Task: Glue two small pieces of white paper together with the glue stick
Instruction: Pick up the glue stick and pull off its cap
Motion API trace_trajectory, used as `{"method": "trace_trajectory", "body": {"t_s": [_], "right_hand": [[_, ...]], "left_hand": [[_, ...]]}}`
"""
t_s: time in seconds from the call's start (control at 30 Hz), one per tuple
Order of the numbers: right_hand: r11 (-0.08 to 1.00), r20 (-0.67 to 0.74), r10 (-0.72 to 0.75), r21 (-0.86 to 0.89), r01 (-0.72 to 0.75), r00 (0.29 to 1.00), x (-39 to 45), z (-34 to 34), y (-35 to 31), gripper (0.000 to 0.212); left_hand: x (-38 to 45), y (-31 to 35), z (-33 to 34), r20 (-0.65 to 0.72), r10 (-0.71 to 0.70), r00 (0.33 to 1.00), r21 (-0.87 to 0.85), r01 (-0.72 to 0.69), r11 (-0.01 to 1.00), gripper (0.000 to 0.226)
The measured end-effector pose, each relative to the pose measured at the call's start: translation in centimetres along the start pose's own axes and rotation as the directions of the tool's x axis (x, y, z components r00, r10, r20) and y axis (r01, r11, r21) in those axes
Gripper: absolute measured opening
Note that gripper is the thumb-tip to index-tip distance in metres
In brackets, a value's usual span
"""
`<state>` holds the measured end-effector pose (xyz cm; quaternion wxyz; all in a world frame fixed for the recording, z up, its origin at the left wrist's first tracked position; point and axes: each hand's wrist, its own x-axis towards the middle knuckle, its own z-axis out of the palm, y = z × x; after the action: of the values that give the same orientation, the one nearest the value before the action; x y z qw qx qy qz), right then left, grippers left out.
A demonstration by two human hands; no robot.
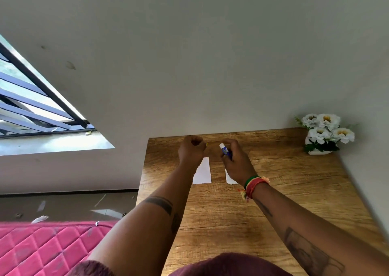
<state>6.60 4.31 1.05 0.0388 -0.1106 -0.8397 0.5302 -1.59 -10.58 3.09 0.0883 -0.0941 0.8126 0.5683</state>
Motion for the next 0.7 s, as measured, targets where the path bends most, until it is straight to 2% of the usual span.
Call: {"method": "trace_trajectory", "body": {"t_s": [0.1, 0.17, 0.33, 0.53, 0.7], "right_hand": [[0.99, -0.01, 0.083, 0.111, -0.082, 0.996, 0.9, 0.5, -0.1, 0.046], [0.978, 0.017, 0.127, 0.166, -0.128, 0.992, 1.7, 1.1, 0.1, 0.038], [0.946, 0.079, 0.195, 0.246, -0.209, 0.978, 3.1, 2.8, 0.5, 0.033], [0.944, 0.071, 0.22, 0.236, -0.23, 0.973, 4.4, 4.4, 0.4, 0.033], [0.943, 0.091, 0.213, 0.243, -0.229, 0.973, 4.9, 5.5, 0.0, 0.031]], "left_hand": [[1.6, -2.0, -1.8, -0.032, 0.055, 0.998, 0.232, -0.046, 0.972, 0.018], [2.6, -3.4, -2.8, -0.044, 0.061, 0.997, 0.328, -0.043, 0.944, 0.023], [4.5, -5.7, -3.7, -0.09, 0.026, 0.996, 0.378, 0.01, 0.926, 0.025], [5.6, -7.0, -3.7, -0.074, 0.079, 0.994, 0.49, -0.033, 0.871, 0.029], [5.8, -8.4, -3.8, -0.065, 0.042, 0.997, 0.533, -0.001, 0.846, 0.024]]}}
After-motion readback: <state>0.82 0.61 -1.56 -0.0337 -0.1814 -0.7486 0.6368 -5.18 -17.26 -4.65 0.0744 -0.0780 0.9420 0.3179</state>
